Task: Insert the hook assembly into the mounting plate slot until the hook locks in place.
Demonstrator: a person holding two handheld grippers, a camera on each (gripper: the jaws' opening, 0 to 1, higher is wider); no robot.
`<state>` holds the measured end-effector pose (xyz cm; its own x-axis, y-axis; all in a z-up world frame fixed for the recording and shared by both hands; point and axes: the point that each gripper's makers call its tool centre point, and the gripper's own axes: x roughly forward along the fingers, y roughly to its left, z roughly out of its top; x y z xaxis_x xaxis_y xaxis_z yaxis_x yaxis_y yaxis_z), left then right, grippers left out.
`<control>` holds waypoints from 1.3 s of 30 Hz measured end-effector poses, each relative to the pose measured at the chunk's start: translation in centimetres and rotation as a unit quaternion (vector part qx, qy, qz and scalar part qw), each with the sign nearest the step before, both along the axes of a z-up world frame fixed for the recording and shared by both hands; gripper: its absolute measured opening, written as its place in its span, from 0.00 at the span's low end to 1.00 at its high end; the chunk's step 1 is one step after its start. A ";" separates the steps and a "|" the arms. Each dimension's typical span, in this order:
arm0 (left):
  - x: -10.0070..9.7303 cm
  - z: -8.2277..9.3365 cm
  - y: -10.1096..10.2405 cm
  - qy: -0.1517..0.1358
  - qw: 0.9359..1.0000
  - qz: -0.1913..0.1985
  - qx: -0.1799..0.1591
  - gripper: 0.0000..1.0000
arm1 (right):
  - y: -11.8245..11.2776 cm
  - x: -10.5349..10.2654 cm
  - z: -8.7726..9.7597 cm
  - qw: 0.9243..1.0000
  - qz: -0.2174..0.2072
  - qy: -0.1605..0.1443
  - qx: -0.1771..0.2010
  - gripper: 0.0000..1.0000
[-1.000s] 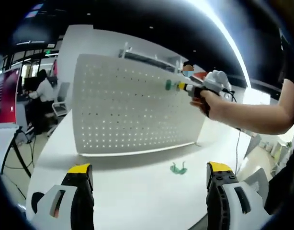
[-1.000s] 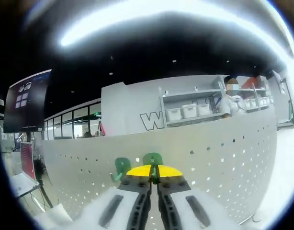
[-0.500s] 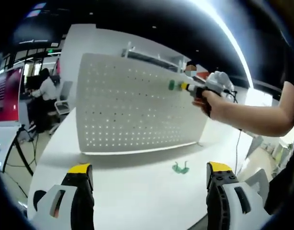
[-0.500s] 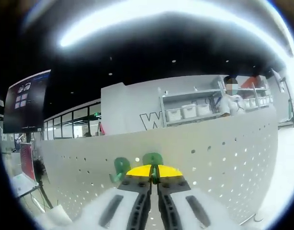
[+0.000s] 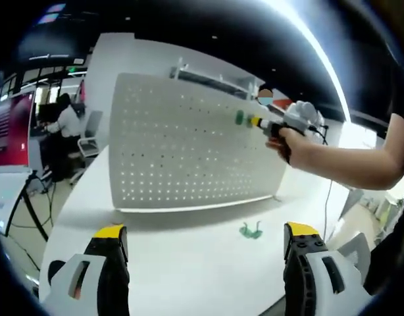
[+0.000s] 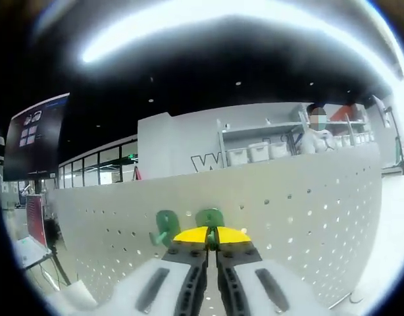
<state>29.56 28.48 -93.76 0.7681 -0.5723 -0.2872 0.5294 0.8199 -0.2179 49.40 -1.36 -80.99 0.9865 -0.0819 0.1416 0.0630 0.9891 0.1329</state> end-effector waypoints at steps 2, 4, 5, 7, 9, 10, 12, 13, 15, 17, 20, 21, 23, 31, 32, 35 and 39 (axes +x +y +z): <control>-0.1 -0.2 -0.1 0.003 1.000 -0.003 0.002 1.00 | 0.0 0.0 0.0 1.000 0.000 -0.001 0.001 0.00; -0.1 -0.1 -0.1 0.002 1.000 -0.003 0.001 1.00 | 0.0 0.0 0.0 1.000 0.000 -0.003 0.001 0.00; 0.0 -0.1 -0.1 0.002 1.000 -0.002 0.000 1.00 | 0.0 0.0 0.0 1.000 0.000 -0.003 0.001 0.00; 0.0 -0.1 -0.1 0.002 1.000 -0.002 0.002 1.00 | 0.0 0.0 -0.2 1.000 -0.002 -0.001 0.003 0.00; 0.0 -0.1 -0.1 0.002 1.000 -0.002 0.002 1.00 | 0.0 0.0 -0.4 1.000 -0.002 0.000 0.005 0.00; 0.0 -0.2 -0.1 0.002 1.000 -0.004 0.005 0.99 | 0.1 0.0 -0.4 1.000 -0.002 0.000 0.005 0.00; 0.0 -0.1 -0.1 0.001 1.000 -0.005 0.008 0.99 | 0.1 0.0 -0.5 1.000 -0.003 0.001 0.004 0.00; 0.0 0.1 0.0 -0.001 1.000 -0.003 0.004 0.99 | 0.1 0.0 -0.5 1.000 -0.004 0.000 0.006 0.00; 0.1 0.1 0.1 0.000 1.000 -0.001 0.000 0.99 | 0.1 0.0 -0.5 1.000 -0.005 -0.002 0.007 0.00; 0.0 -0.2 0.1 0.003 1.000 -0.004 0.008 0.99 | 0.1 0.0 -0.5 1.000 -0.006 -0.003 0.008 0.00; 0.1 -0.3 0.1 0.004 1.000 -0.003 0.006 0.99 | 0.1 0.0 -0.5 1.000 -0.005 -0.002 0.004 0.00; 0.1 -0.3 0.1 0.004 1.000 -0.003 0.004 0.99 | 0.1 -0.1 -0.4 1.000 -0.005 -0.004 0.005 0.00; 0.1 -0.4 0.0 0.006 1.000 -0.005 0.007 0.99 | -0.1 -0.2 0.0 1.000 -0.007 -0.010 0.008 0.00; 0.1 -0.6 -0.4 0.009 1.000 -0.006 0.005 0.99 | -0.5 -0.2 0.6 1.000 -0.008 -0.019 0.008 0.00; 0.1 -0.7 -0.5 0.009 1.000 -0.007 0.006 0.99 | -0.5 -0.2 0.7 1.000 -0.007 -0.021 0.010 0.00; 0.1 -0.8 -0.6 0.011 1.000 -0.006 0.004 0.99 | -0.5 -0.1 1.0 1.000 -0.005 -0.023 0.009 0.00; 0.0 -0.9 -0.8 0.012 1.000 -0.009 0.006 0.99 | -0.3 0.0 0.6 1.000 -0.005 -0.019 0.006 0.00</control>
